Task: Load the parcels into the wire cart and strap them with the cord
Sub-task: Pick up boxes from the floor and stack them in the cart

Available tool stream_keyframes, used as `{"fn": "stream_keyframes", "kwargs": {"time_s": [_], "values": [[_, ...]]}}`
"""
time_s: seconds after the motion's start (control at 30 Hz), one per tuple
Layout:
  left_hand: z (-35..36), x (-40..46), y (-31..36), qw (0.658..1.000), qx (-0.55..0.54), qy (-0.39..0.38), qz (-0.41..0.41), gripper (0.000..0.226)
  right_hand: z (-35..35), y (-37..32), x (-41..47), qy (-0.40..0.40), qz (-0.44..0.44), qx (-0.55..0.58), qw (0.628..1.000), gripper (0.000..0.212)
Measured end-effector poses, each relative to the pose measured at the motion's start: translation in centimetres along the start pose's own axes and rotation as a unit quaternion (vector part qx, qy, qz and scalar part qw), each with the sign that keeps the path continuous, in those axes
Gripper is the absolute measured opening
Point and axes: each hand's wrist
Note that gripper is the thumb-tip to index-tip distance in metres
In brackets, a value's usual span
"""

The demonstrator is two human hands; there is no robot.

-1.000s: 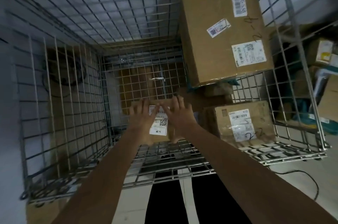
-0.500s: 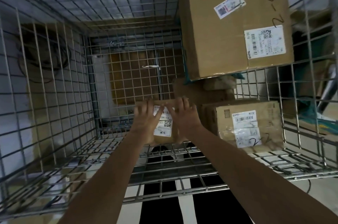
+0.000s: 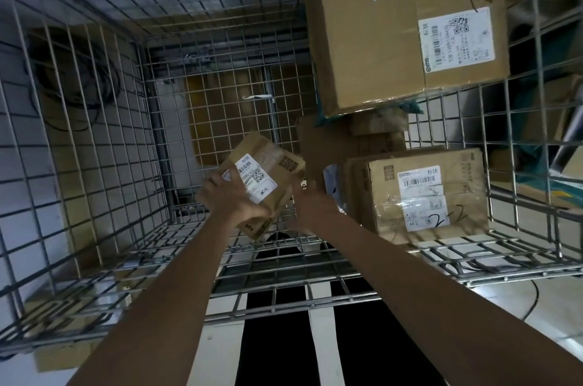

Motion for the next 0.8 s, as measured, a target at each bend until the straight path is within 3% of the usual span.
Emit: {"fn": "stream_keyframes", "kwargs": {"time_s": [0.1, 0.47, 0.53, 0.63, 0.8], "values": [[0.2, 0.1, 0.3, 1.000, 0.000, 0.007, 0.005, 0.132, -0.2, 0.0, 0.0, -0.007, -0.009, 0.047, 0.999, 0.102], [0.2, -0.4, 2.2, 0.995, 0.054, 0.041, 0.079, 0.136, -1.5, 1.7, -0.2, 0.027, 0.063, 0.037, 0.997, 0.080], [0.3, -0.4, 2.4, 0.982, 0.108, 0.058, 0.146, 0.140, -2.2, 1.9, -0.5, 0.084, 0.097, -0.074, 0.989, 0.081], [0.5, -0.5, 3.0, 0.948, 0.199, 0.078, 0.236, 0.141, -3.1, 2.5, -0.6, 0.165, 0.055, -0.210, 0.962, 0.074], [0.3, 0.1, 5.4, 0.938, 0.219, 0.070, 0.259, 0.142, -2.9, 3.0, 0.4, 0.106, 0.041, -0.219, 0.969, 0.082]]}}
Point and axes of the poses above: each hand's wrist, its own x-axis towards the middle knuckle, its own z-axis out of the palm, y = z × x, and after that the axes turned 13 degrees about z, right-handed
